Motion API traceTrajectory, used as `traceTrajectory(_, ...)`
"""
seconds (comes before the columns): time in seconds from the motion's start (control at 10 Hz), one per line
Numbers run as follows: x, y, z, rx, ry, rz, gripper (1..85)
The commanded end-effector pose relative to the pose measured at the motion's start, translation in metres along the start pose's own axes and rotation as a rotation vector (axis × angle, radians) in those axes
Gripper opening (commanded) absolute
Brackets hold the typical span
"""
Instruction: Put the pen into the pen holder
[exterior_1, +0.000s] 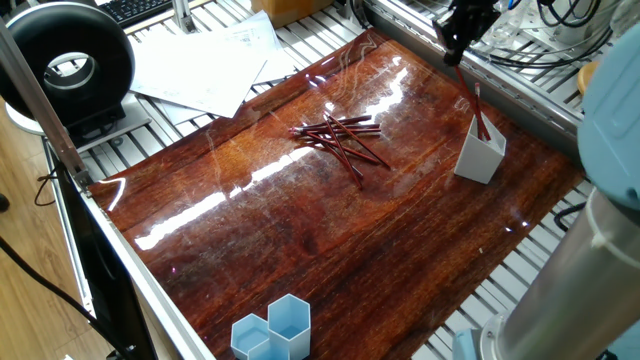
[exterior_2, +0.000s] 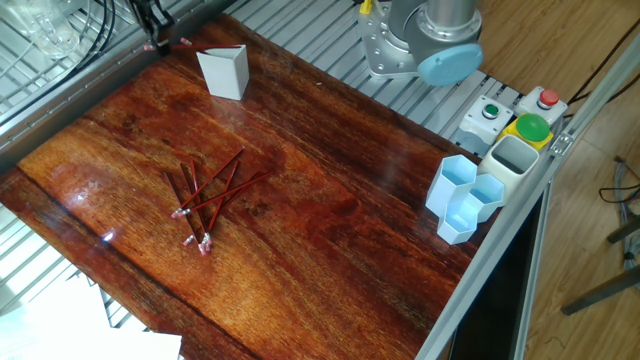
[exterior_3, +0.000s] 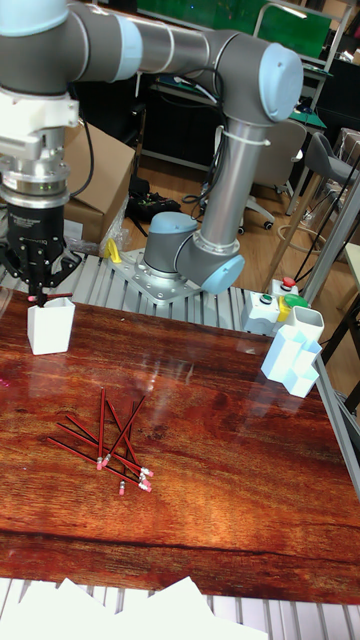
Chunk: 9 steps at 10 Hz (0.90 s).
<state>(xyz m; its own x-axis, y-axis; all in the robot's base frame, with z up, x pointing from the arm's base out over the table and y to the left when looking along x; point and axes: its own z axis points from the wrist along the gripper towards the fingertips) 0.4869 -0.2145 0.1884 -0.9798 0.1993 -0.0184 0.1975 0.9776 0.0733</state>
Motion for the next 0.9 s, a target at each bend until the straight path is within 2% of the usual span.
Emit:
traceTrajectory(0.0,-0.001,-0.007,-0.009,0.048,-0.029,-0.063,1.0)
traceTrajectory(0.2,-0.013,-0.016,-0.012,0.090,-0.081,-0.117,1.0)
traceTrajectory(0.3,-0.022,-0.013,-0.014,0.091,-0.121,-0.132,1.0)
traceTrajectory(0.4,-0.025,-0.009,-0.015,0.081,-0.141,-0.138,1.0)
traceTrajectory(0.8,-0.034,0.005,-0.016,0.080,-0.211,-0.155,1.0)
